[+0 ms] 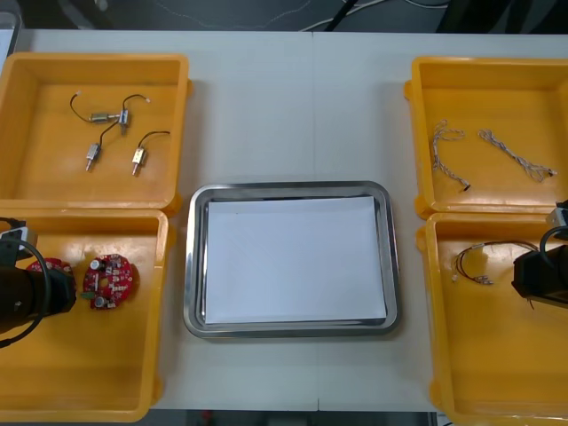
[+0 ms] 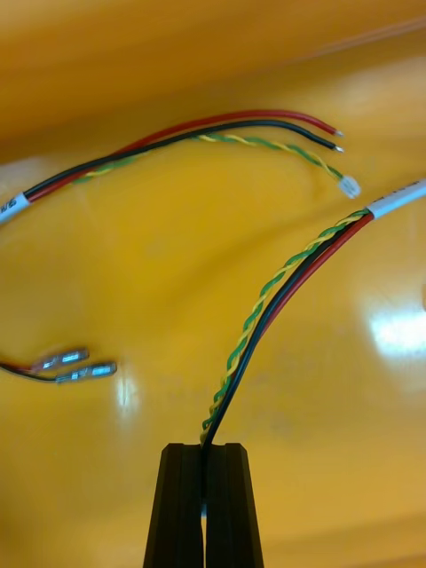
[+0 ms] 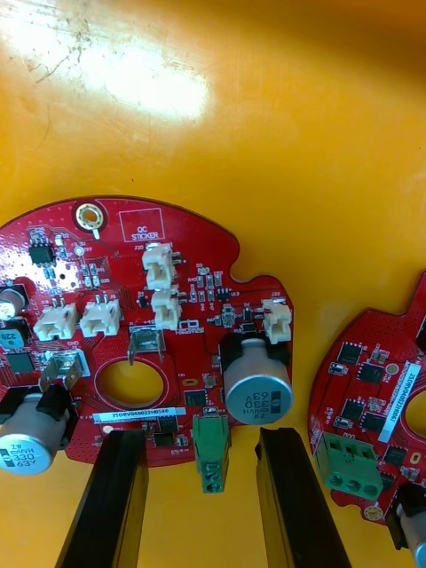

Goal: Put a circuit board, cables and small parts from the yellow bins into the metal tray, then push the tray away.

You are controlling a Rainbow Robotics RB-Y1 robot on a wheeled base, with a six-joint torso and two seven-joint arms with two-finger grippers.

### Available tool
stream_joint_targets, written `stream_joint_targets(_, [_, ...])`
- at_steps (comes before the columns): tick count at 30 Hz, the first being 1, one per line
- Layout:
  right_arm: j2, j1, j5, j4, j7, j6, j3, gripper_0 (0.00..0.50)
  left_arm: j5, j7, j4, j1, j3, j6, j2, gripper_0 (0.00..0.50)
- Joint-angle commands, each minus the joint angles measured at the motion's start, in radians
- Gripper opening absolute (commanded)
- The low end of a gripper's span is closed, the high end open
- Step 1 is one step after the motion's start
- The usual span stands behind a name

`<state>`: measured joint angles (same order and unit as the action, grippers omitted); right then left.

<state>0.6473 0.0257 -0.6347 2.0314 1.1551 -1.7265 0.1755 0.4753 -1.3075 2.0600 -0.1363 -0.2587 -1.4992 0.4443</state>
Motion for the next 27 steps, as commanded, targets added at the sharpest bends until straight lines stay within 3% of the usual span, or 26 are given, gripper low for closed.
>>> stream_joint_targets(1, [-0.061,-0.021,-0.022,0.079,0.031,-0.082,0.101,0.000,-0.014,-0.047,0.003,0.017,0.012,0.014,-0.013,0.305])
stream_joint_targets(6, [-0.097,-0.023,-0.034,0.118,0.029,-0.162,0.136,0.000,-0.017,-0.049,0.003,0.014,0.012,0.019,-0.013,0.251])
stream_joint_targets(9, [-0.107,-0.029,-0.043,0.136,0.021,-0.193,0.145,0.000,-0.017,-0.050,0.003,0.011,0.015,0.023,-0.013,0.181])
stream_joint_targets(11, [-0.110,-0.046,-0.051,0.151,0.018,-0.193,0.147,0.000,-0.017,-0.050,0.003,0.011,0.012,0.023,-0.013,0.042])
stream_joint_targets(12, [-0.110,-0.050,-0.053,0.155,0.017,-0.193,0.147,0.000,-0.017,-0.050,0.003,0.009,0.015,0.023,-0.013,0.003])
stream_joint_targets(22, [-0.132,-0.139,-0.066,0.227,0.002,-0.193,0.147,0.000,0.005,-0.050,0.017,0.009,-0.011,0.019,-0.013,0.000])
stream_joint_targets(27, [-0.149,-0.170,-0.068,0.251,-0.008,-0.193,0.148,0.000,0.012,-0.049,0.088,0.021,-0.056,-0.056,-0.012,0.000])
